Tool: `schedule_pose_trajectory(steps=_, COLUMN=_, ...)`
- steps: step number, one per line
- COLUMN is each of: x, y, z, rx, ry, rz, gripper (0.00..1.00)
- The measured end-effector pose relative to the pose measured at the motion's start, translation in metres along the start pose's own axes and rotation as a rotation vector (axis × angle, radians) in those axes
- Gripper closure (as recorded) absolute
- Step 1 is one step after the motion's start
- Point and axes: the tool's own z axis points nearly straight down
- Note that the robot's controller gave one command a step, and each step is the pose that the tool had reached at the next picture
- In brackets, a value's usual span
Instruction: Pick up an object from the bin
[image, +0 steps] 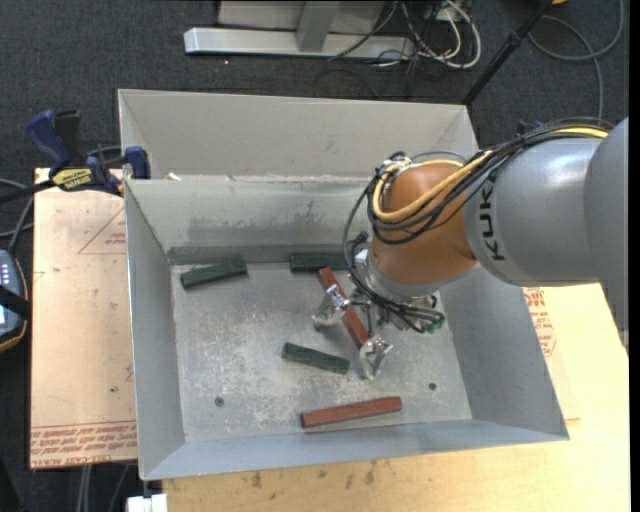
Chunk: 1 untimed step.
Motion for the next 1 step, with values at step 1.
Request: schedule_pose_trajectory(steps=1, x=-0.0001, y=-0.0001, z=-0.0001, rx=0.0, ry=-0.001, rz=0.0, gripper=0.0)
